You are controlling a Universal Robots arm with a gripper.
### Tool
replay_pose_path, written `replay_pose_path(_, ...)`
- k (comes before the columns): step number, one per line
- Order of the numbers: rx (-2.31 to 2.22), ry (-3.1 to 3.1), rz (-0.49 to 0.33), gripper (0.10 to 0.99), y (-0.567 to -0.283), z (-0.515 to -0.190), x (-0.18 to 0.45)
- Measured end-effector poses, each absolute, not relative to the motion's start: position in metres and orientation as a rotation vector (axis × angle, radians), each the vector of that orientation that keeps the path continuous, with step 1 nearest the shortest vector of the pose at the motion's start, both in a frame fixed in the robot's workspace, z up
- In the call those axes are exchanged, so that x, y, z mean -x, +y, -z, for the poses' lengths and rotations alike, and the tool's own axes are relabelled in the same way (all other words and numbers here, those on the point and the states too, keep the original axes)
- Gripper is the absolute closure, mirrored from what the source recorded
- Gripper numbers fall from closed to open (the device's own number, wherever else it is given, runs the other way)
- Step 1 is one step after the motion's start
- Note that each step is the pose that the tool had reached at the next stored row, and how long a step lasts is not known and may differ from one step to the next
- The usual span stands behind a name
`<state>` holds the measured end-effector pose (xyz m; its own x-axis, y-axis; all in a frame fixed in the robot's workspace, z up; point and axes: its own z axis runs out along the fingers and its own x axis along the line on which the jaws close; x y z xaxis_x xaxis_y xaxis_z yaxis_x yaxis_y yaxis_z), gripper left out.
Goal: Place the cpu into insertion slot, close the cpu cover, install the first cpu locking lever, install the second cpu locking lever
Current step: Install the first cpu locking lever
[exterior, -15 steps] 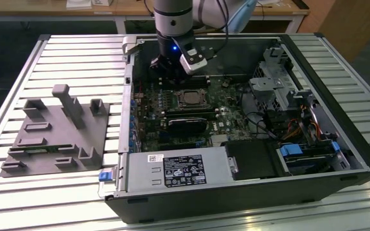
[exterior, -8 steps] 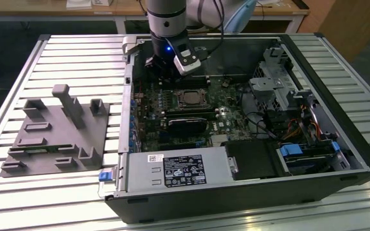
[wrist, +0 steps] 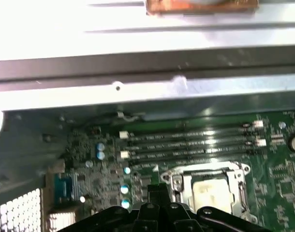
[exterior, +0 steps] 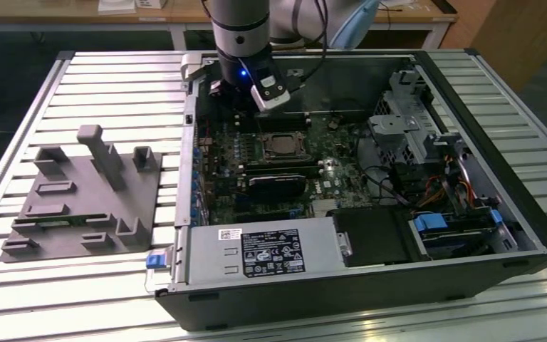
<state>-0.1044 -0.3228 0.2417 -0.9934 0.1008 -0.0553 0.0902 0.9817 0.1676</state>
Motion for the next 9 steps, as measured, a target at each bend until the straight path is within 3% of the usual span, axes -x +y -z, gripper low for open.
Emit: replay_pose_path(9,-0.151,3.058,-0.348,0.98,-0.3228,-0.2418,0.1065)
